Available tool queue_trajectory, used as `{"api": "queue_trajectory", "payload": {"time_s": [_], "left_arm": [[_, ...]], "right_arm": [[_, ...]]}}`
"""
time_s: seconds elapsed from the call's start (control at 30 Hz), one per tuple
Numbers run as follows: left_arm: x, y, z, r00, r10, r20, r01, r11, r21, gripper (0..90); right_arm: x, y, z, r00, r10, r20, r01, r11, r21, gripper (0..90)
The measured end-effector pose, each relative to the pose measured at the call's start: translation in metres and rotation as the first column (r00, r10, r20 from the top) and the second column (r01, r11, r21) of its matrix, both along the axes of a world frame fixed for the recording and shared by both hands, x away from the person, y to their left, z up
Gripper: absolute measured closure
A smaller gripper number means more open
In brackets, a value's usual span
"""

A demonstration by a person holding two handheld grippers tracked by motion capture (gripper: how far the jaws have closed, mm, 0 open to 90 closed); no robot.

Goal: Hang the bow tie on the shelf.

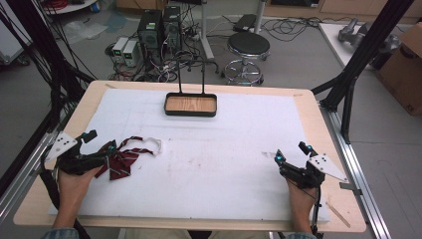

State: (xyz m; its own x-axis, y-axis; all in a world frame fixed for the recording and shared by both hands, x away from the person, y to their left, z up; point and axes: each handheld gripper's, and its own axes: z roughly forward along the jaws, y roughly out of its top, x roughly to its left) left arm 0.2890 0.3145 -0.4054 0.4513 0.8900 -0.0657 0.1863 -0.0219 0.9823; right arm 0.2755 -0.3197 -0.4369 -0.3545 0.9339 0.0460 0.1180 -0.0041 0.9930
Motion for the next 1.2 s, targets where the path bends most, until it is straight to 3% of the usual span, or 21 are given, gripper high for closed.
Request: {"api": "queue_trajectory", "payload": {"time_s": [0.47,0.87,1.0,1.2], "left_arm": [[0.000,0.002,-0.001,1.0000,0.003,-0.004,-0.003,1.0000,-0.007,16.0],[0.004,0.004,-0.005,0.9994,0.019,-0.027,-0.018,0.9995,0.024,18.9],[0.007,0.007,-0.008,0.9985,0.032,-0.044,-0.031,0.9988,0.038,19.5],[0.013,0.008,-0.014,0.9937,0.045,-0.103,-0.037,0.9964,0.076,23.2]], "right_arm": [[0.000,0.001,0.000,1.0000,0.003,-0.007,-0.003,1.000,-0.003,11.0],[0.000,0.001,0.000,0.9999,0.009,-0.008,-0.009,1.000,-0.005,11.0],[0.000,0.001,0.000,0.9999,0.010,-0.010,-0.010,1.000,-0.001,11.1],[0.001,0.001,0.000,0.9999,0.007,-0.008,-0.007,1.000,-0.002,11.0]]}}
